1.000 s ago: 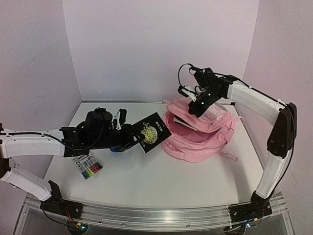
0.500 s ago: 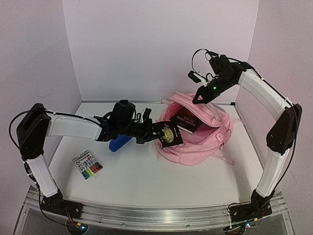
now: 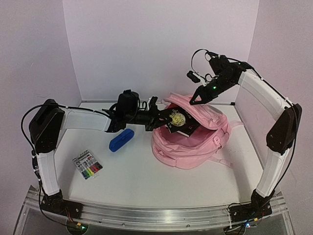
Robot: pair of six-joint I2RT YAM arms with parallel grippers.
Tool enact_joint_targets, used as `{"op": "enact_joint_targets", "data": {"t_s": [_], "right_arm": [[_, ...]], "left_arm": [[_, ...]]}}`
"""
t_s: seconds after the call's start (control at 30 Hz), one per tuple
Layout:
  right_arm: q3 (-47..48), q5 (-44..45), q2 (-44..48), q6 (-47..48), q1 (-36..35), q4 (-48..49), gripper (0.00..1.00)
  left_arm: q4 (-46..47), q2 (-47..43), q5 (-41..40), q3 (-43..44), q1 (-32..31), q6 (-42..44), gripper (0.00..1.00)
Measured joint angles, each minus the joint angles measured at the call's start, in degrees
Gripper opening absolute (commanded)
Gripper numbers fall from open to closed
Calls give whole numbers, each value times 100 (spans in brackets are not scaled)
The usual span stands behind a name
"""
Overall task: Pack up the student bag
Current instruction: Place the book in the student bag.
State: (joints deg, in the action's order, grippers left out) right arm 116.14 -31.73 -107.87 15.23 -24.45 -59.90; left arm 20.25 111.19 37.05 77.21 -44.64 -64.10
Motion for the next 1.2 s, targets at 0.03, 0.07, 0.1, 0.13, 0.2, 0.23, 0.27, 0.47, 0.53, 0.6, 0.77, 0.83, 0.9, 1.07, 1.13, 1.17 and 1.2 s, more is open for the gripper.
{"op": "enact_joint_targets", "data": {"t_s": [0.03,0.07,0.1,0.13,0.2,0.23,0.27,0.47,0.53,0.6,0.77,0.83,0.9,1.07,1.13,1.17,1.2], "right_arm": [[0,-22,0,-32,0,0,0],[0,-45,0,-58,0,1,0],[0,-72,0,-90,1,3,0],[0,-101,0,-128,2,4,0],[0,-104,0,-215,13,10,0],[0,-103,0,-236,30,7,0],[-2,-113,0,-278,52,5,0],[-110,-239,17,-526,173,37,0],[-177,-340,23,-606,176,28,0],[-248,-463,37,-648,177,42,0],[-533,-669,213,-590,178,86,0],[-678,-705,351,-464,181,110,0],[-848,-741,502,-312,181,115,0],[-1184,-803,801,464,178,-67,0],[-1345,-791,916,906,174,-227,0],[-1436,-781,977,1163,171,-317,0],[-1536,-740,1033,1443,165,-395,0]], "left_arm": [[-190,167,-35,295,4,23,0],[-414,401,-98,701,-1,83,0],[-619,639,-170,1091,-7,135,0],[-794,879,-259,1469,-21,165,1],[-945,1362,-474,2186,-39,175,8],[-982,1544,-580,2446,-36,162,17],[-1060,1774,-695,2769,-25,164,24],[-1595,2570,-1331,3822,-103,393,55],[-1859,2537,-1478,3681,-152,529,65],[-2159,2367,-1635,3286,-217,697,77],[-2871,1704,-1937,2455,-371,1141,81],[-3088,1404,-1985,2265,-417,1359,81],[-3208,1031,-2032,1996,-451,1544,85],[-3209,-468,-2064,618,-488,1750,99],[-3261,-990,-2117,245,-486,1862,100],[-3302,-1236,-2149,103,-482,1930,100],[-3347,-1400,-2159,51,-462,2001,100]]}}
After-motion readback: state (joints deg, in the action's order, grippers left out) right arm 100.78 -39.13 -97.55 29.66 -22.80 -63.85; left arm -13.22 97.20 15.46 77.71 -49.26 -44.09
